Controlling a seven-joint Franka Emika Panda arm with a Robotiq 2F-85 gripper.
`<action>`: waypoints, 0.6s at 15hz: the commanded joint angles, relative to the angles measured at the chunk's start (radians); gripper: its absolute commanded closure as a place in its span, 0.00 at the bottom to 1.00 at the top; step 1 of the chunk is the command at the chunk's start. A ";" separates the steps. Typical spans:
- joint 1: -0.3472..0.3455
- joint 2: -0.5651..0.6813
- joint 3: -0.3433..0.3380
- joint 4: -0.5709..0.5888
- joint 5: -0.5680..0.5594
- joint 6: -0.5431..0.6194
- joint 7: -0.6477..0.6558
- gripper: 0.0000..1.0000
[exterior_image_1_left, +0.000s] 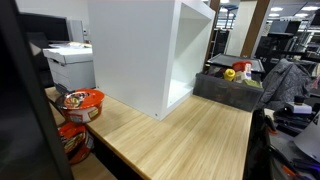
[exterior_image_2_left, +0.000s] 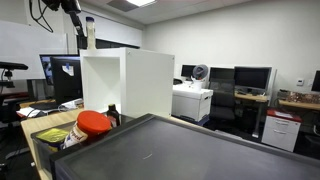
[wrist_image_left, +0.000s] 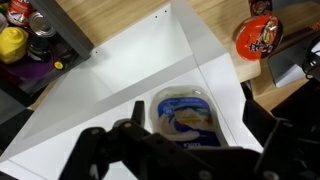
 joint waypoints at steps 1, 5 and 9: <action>-0.007 0.004 0.011 -0.011 -0.050 0.047 0.045 0.00; -0.004 0.010 0.014 -0.011 -0.103 0.050 0.049 0.00; -0.002 0.011 0.009 -0.019 -0.119 0.087 0.051 0.00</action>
